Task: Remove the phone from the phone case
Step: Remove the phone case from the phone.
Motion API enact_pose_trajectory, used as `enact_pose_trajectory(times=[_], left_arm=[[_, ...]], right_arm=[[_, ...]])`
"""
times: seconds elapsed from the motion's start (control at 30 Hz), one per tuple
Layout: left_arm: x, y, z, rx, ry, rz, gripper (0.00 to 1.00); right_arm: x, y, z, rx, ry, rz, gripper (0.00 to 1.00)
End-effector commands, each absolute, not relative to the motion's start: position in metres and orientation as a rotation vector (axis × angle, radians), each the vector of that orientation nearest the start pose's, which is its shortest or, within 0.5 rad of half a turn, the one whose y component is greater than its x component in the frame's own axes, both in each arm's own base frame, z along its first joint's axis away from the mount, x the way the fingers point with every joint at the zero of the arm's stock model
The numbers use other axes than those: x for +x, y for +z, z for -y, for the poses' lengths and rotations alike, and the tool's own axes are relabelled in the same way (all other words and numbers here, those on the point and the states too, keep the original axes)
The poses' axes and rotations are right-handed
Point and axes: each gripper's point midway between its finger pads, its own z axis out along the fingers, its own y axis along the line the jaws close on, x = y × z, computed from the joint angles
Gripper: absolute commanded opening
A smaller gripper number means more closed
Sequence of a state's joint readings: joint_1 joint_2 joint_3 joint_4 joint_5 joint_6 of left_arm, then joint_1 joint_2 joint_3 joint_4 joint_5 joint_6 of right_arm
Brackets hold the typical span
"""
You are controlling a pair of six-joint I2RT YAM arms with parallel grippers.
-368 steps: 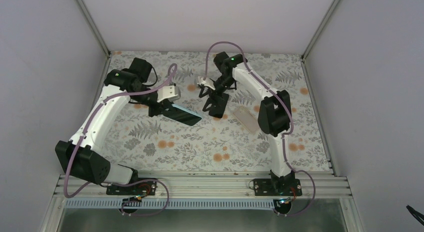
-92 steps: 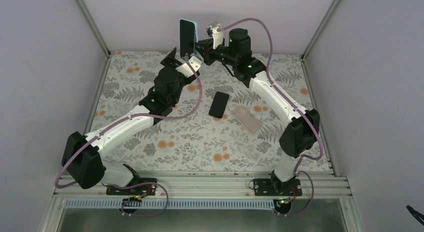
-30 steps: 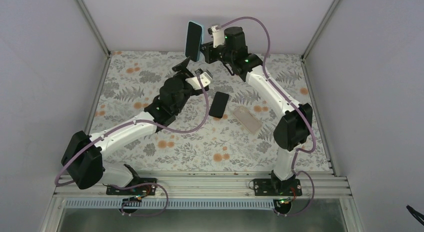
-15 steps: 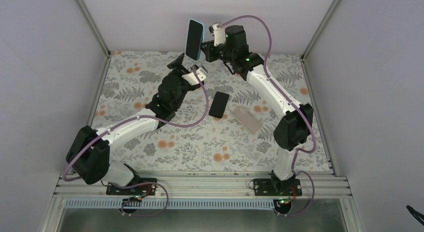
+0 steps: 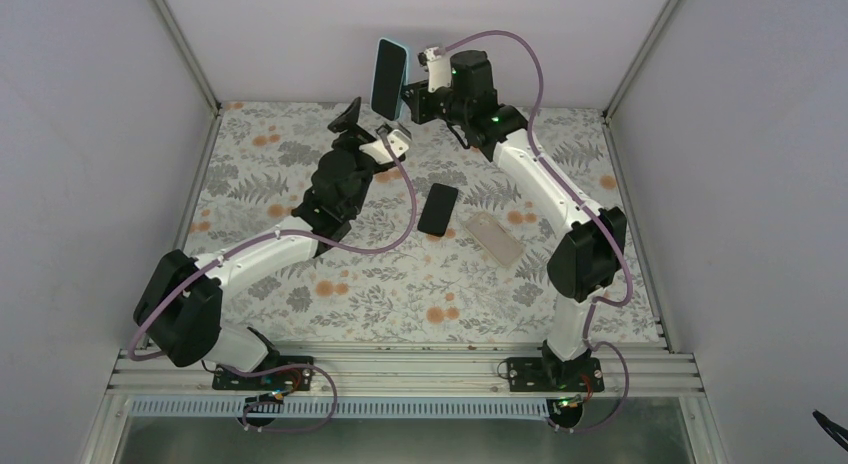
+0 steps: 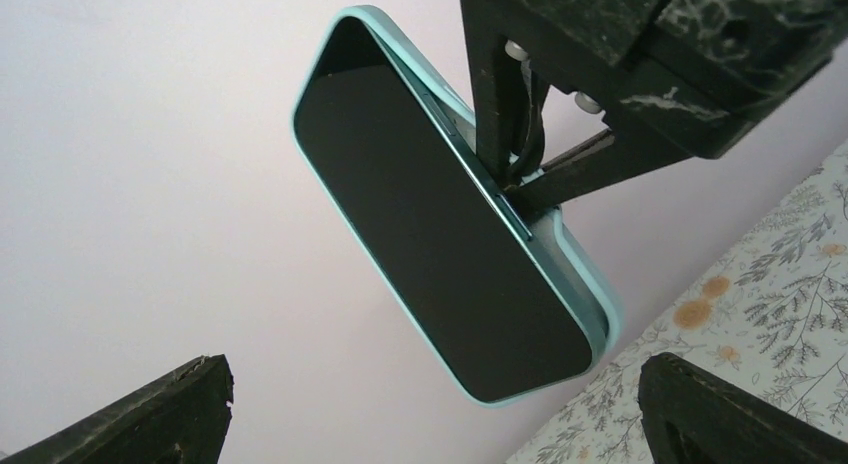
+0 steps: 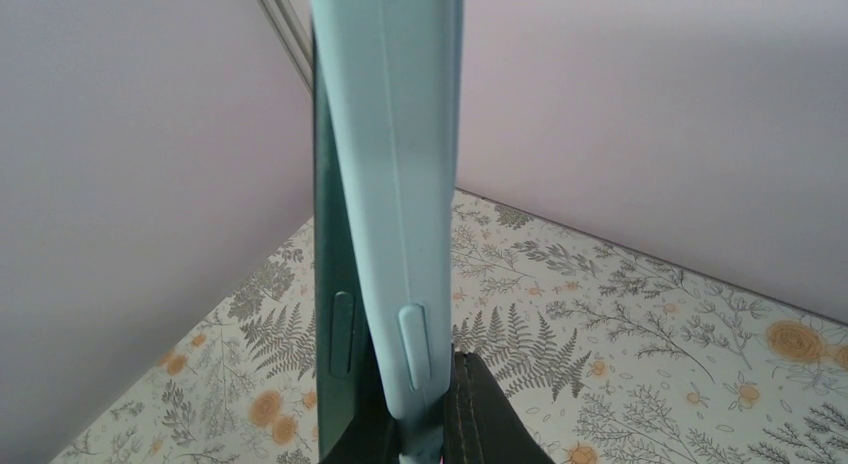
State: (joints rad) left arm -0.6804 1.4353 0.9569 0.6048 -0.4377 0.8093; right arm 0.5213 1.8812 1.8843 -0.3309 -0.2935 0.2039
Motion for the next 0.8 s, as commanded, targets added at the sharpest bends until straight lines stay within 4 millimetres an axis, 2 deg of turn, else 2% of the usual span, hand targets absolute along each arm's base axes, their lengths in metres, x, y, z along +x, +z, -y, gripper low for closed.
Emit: enact_pose_trajectory(times=[0.0,0.2,0.77], left_arm=[[0.405,0.348,0.226,0.671,0.444,-1.273,1.0],[0.412,0.349,0.223,0.66,0.443,-1.279,1.0],[0.418,0.355,0.235,0.676,0.384,-1.288,1.0]], right_arm=[[0.472,0.393,-0.325,-0.487,0.791,-1.763,0.03],[0.47,0.395,-0.326,-0.492,0.798,-1.759,0.03],[0.469,0.398,-0.328,-0.499,0.817,-1.753,0.03]])
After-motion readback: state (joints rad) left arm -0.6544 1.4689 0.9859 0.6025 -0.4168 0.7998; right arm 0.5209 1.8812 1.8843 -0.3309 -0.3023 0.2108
